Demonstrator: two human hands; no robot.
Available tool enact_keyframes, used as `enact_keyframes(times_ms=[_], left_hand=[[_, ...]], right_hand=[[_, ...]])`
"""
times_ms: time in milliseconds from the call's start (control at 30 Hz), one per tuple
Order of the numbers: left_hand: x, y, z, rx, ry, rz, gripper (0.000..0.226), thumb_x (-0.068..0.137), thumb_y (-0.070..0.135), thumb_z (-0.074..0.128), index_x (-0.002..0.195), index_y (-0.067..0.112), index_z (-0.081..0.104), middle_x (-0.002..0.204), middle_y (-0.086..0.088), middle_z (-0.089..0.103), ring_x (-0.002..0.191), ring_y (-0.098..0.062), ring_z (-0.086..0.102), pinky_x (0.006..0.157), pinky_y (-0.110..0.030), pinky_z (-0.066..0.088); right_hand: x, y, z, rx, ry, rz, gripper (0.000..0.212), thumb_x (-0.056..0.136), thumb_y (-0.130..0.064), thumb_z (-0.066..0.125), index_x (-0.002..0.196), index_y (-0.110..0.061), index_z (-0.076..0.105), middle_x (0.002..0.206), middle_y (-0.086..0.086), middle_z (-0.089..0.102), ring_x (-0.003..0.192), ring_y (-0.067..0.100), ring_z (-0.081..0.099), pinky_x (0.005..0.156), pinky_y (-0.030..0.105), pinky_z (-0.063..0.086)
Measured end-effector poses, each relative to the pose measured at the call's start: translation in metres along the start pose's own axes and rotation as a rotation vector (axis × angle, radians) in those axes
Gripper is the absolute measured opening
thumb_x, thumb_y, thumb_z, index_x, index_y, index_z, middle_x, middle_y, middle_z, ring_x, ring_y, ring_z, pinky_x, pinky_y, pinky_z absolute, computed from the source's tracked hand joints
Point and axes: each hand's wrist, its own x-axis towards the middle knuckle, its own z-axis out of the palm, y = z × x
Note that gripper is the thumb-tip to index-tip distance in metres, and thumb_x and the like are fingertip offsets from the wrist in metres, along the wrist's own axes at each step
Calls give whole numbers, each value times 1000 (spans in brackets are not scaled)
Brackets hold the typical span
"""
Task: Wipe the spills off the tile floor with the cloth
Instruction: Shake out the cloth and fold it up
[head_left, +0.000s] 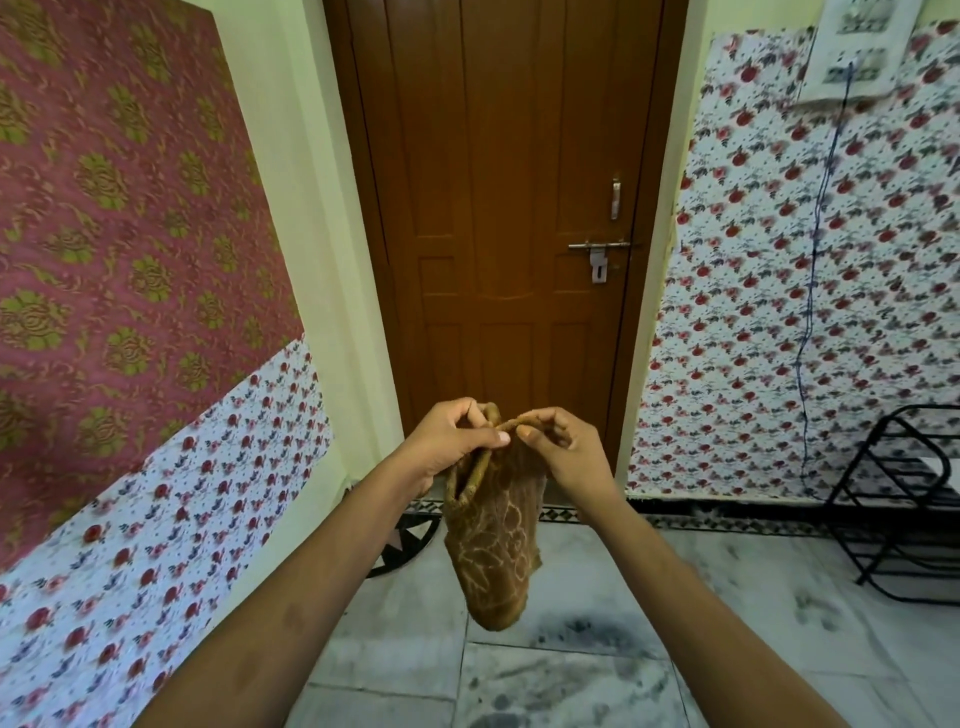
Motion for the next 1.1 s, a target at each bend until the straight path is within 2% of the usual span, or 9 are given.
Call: enact_keyframes(times_ms=[133, 333, 433, 567, 700, 800, 900, 1000, 1100], left_hand=[[8, -3, 0, -87, -14, 67, 30, 74, 13, 72, 56, 22, 49, 103, -20, 62, 109, -30, 58, 97, -49, 45], [12, 6, -7, -284, -10, 14, 13, 89, 25, 60, 80, 17, 61, 84, -1, 61, 81, -17, 55, 81, -32, 44], [18, 17, -23, -135, 161, 44, 24, 90, -3, 52, 79, 16, 61, 92, -2, 63, 79, -13, 55, 65, -22, 45], [29, 27, -37, -6, 387, 65, 31, 82, -8, 60, 71, 17, 44, 81, -1, 53, 76, -11, 49, 57, -17, 37], [39, 31, -45, -78, 465, 30, 32, 77, 0, 71, 85, 17, 46, 86, -5, 53, 80, -15, 53, 62, -20, 44], [41, 31, -45, -52, 463, 14, 32, 76, 5, 74, 99, 13, 54, 87, -5, 53, 87, -20, 56, 71, -26, 51], [37, 31, -43, -10, 369, 55, 11, 78, 5, 71, 81, 13, 65, 84, -5, 61, 84, -19, 59, 74, -27, 52], [37, 28, -38, -12, 311, 21, 9, 81, 9, 69, 76, 15, 65, 79, -2, 61, 80, -15, 57, 72, -23, 48], [42, 18, -30, 47, 331, -73, 12, 81, 8, 70, 71, 13, 64, 76, -5, 61, 85, -22, 58, 82, -36, 50]], right_hand=[[0, -3, -3, 33, -9, 16, 11, 90, -17, 59, 81, -18, 53, 81, 3, 59, 80, 16, 57, 71, 27, 48], [9, -14, -20, 108, 107, 32, 14, 93, -16, 53, 80, -15, 47, 77, 2, 49, 73, 12, 49, 62, 16, 43], [15, -13, -44, 104, 141, 90, 8, 89, -16, 59, 83, -18, 55, 82, 0, 59, 78, 11, 56, 66, 16, 45], [26, -2, -77, 273, 271, 218, 9, 88, -19, 61, 96, -15, 64, 82, 0, 63, 86, 15, 61, 79, 26, 51], [30, 8, -94, 327, 349, 207, 18, 90, -9, 58, 106, -6, 63, 90, 0, 64, 87, 7, 60, 74, 15, 53], [33, 16, -100, 329, 499, 215, 12, 89, -6, 59, 100, -6, 63, 84, 0, 64, 90, 17, 62, 78, 23, 55], [38, 23, -111, 249, 616, 203, 7, 89, -8, 59, 93, -13, 61, 86, 5, 65, 92, 23, 64, 85, 35, 54], [38, 25, -121, 138, 618, 141, 6, 91, -12, 57, 95, -15, 60, 94, 9, 65, 96, 25, 63, 87, 41, 53], [36, 26, -122, -4, 565, 165, 4, 93, -12, 53, 95, -14, 55, 85, -1, 58, 90, 21, 59, 84, 39, 54]])
